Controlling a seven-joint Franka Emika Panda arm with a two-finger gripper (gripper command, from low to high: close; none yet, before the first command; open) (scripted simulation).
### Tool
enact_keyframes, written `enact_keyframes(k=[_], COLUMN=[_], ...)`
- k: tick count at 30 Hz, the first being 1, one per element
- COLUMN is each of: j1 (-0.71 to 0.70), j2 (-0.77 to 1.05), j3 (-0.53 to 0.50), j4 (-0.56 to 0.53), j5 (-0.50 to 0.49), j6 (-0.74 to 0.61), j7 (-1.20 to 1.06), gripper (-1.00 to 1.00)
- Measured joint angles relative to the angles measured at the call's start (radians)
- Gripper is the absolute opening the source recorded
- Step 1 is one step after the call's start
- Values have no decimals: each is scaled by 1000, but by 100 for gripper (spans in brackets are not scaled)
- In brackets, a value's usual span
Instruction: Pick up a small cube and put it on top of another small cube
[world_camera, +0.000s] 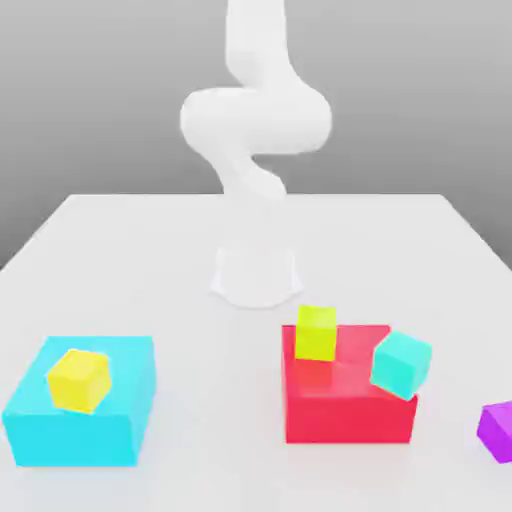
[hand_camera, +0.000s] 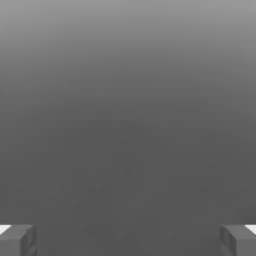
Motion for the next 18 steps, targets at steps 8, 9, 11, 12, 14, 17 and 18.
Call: enact_keyframes(k=[8, 9, 11, 12, 14, 17, 18], j1=[222, 243, 285, 303, 336, 386, 403], j2=[298, 335, 408, 444, 517, 624, 660], j3=[-38, -37, -31, -26, -12, 18, 28], j4=[-11, -12, -15, -16, -19, -23, -25], j5=[86, 97, 116, 124, 137, 143, 139], j6=[90, 101, 123, 134, 157, 192, 204], j7=[-345, -388, -471, -512, -591, -700, -732], gripper=[0, 0, 0, 0, 0, 0, 0])
